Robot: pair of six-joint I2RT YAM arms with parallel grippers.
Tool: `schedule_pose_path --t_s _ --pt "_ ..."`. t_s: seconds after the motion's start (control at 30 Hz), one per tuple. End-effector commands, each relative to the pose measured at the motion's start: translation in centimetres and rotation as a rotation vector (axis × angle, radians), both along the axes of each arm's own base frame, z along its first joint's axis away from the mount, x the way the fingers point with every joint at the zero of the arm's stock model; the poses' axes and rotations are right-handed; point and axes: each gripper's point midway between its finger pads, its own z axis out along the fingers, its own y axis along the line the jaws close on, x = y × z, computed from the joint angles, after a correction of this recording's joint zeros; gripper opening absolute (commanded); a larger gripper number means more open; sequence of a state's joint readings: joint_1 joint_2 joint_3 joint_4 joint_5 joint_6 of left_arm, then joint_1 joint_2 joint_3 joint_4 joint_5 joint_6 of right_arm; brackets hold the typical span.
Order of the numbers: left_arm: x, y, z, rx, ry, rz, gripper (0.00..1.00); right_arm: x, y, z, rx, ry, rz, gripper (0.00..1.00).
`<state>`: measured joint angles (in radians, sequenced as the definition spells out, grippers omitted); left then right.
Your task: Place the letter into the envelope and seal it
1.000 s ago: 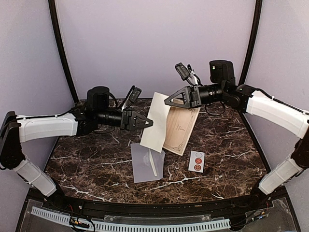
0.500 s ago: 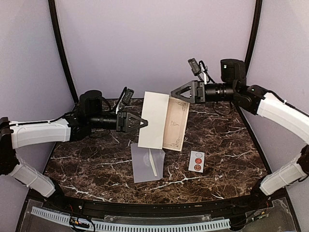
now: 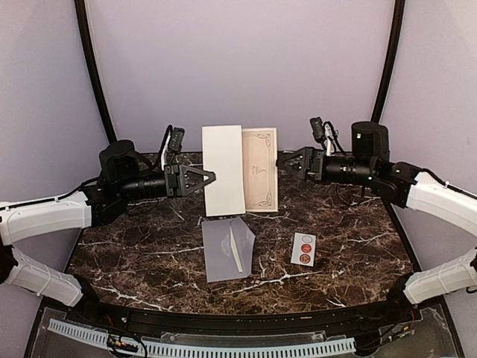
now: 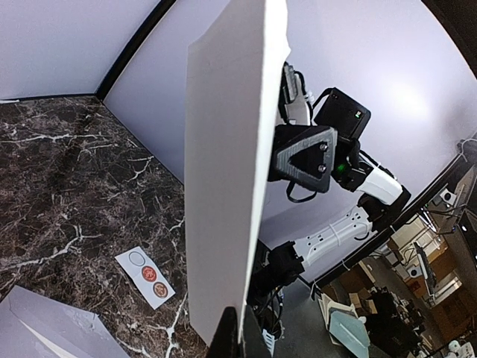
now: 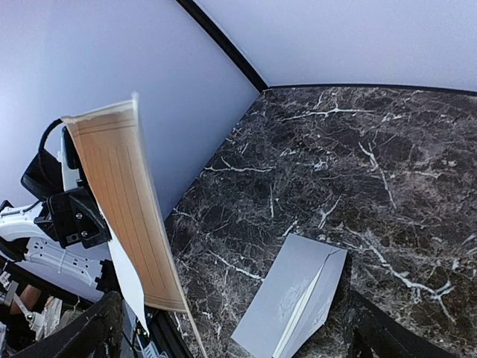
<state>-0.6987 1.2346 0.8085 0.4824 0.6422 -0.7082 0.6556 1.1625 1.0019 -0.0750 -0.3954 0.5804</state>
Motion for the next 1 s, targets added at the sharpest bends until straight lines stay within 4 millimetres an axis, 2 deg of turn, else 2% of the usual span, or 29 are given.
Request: schedule_pose_path --t_s 0.0,0.13,0.2,0.23,0.37,0.47,0.53,0.6,0.97 --pt "-0.2 0.4 1.5 -0.038 -0.035 0.017 0.00 -1.1 2.7 0.3 0.075 0.003 0.074 0.97" --pt "-0.3 0.4 1.4 -0.034 -0.032 0.016 0.00 -1.5 4.5 0.2 0.072 0.005 0.109 0.86" --pt "-0.3 0.4 1.3 -0.032 -0.028 0.015 0.00 -1.5 5.3 0.2 0.071 0.003 0.123 0.73" --pt "-0.3 0.4 1.3 -0.032 -0.029 0.014 0.00 -1.5 5.6 0.2 0.071 0.000 0.129 0.61" --pt "-0.4 0.4 1.1 -0.027 -0.024 0.008 0.00 -1.0 6.5 0.1 0.064 0.005 0.127 0.02" --pt "-0.3 0.5 0.9 -0.019 -0.020 0.015 0.05 -1.1 6.8 0.1 0.056 -0.002 0.128 0.00" --pt "0.0 0.5 0.8 -0.010 -0.018 0.035 0.19 -1.2 6.9 0.1 0.051 -0.009 0.131 0.00" --pt "0.3 0.5 0.7 0.000 -0.017 0.044 0.28 -1.4 7.0 0.1 0.042 -0.014 0.137 0.00" --pt "2.0 -0.2 -0.4 0.039 -0.009 0.082 0.43 -2.9 7.8 0.7 0.035 -0.044 0.208 0.00"
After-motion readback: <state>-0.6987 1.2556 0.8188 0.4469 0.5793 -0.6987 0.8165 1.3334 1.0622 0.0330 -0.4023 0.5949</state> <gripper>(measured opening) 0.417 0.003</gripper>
